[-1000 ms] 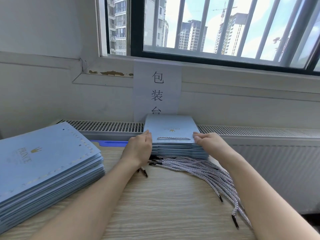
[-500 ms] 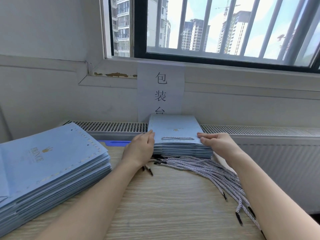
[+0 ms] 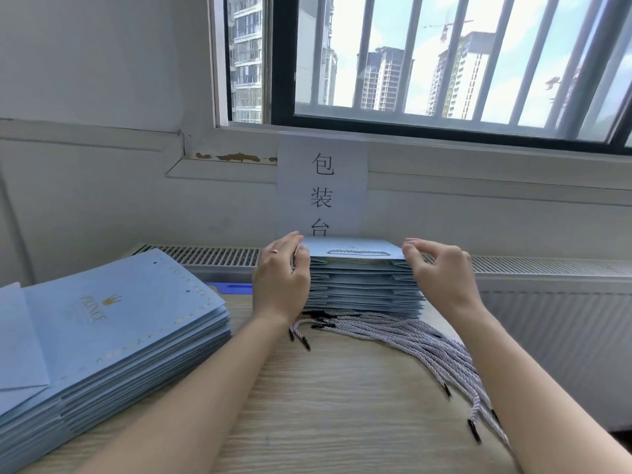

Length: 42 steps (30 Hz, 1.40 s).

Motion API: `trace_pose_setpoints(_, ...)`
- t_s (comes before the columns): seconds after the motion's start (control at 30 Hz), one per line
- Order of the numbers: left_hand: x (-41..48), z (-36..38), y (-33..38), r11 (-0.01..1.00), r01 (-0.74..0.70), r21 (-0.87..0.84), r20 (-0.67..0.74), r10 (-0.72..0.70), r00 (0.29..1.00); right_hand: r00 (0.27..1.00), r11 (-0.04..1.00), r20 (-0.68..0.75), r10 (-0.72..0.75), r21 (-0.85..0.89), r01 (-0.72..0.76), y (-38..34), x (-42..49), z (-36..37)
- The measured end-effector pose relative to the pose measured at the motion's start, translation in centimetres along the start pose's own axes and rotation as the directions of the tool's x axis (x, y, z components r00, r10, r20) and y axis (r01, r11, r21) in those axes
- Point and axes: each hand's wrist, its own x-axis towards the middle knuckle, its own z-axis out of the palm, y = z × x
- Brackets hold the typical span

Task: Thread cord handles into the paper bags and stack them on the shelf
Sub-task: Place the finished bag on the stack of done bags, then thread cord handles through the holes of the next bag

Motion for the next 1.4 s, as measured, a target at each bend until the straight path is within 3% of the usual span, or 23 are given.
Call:
trace_pose_setpoints(0.1, -1.3, -1.5, 1.5, 0.999, -0.036, -0.001, -0.054, 0.036, 0.998, 0.991, 0.991, -0.032, -0.134, 0.004, 0.134, -2.2, -0.7, -0.9)
trace_pose_setpoints(0.13, -1.9, -2.1, 1.8, 0.998, -0.062, 0.008, -0.051, 0.062, 0.997, 0.987, 0.987, 0.016, -0.161, 0.017, 0.16, -3.0, -1.1, -1.0)
trace_pose_setpoints(0.2, -2.9, -3.6, 2.4, 0.989, -0.123, 0.084, 0.053, 0.119, 0.991, 0.949, 0.971, 0.25, -0.192, -0.09, 0.22, -4.2, -2.5, -0.3)
trace_pose_setpoints(0.27, -4.3, -5.0, 2.3, 0.976, -0.165, 0.141, 0.189, 0.137, 0.972, 0.877, 0.926, 0.462, -0.129, -0.261, 0.274, -4.6, -4.2, 1.1)
trace_pose_setpoints(0.4, -7.2, -7.4, 1.5, 0.966, -0.141, 0.217, 0.253, 0.084, 0.964, 0.858, 0.843, 0.513, -0.016, -0.455, 0.288, -3.6, -7.4, 3.0)
trace_pose_setpoints(0.57, -7.2, -8.2, 2.0, 0.969, -0.123, 0.213, 0.178, 0.085, 0.98, 0.881, 0.861, 0.473, -0.003, -0.446, 0.243, -2.5, -7.6, 3.4)
trace_pose_setpoints(0.67, -8.0, -7.5, 3.1, 0.96, -0.196, 0.202, 0.246, 0.144, 0.959, 0.902, 0.865, 0.431, -0.043, -0.435, 0.249, -2.4, -7.8, 3.6)
trace_pose_setpoints(0.9, -8.0, -7.6, 2.9, 0.965, -0.227, 0.129, 0.261, 0.188, 0.947, 0.944, 0.944, 0.205, -0.26, -0.149, 0.293, -3.4, -8.0, 3.2)
trace_pose_setpoints(1.17, -7.8, -7.4, 2.3, 0.983, -0.154, 0.096, 0.325, 0.115, 0.939, 0.933, 0.942, 0.133, -0.335, 0.072, 0.328, -4.5, -8.4, 2.7)
trace_pose_setpoints(1.27, -8.2, -6.9, 1.9, 0.955, -0.284, 0.088, 0.456, 0.215, 0.864, 0.959, 0.949, 0.044, -0.281, 0.161, 0.271, -4.8, -8.2, 2.5)
trace_pose_setpoints(1.4, -9.1, -5.6, 1.9, 0.881, -0.464, 0.098, 0.703, 0.269, 0.659, 0.964, 0.921, -0.106, -0.245, 0.286, 0.265, -5.6, -7.5, 1.4)
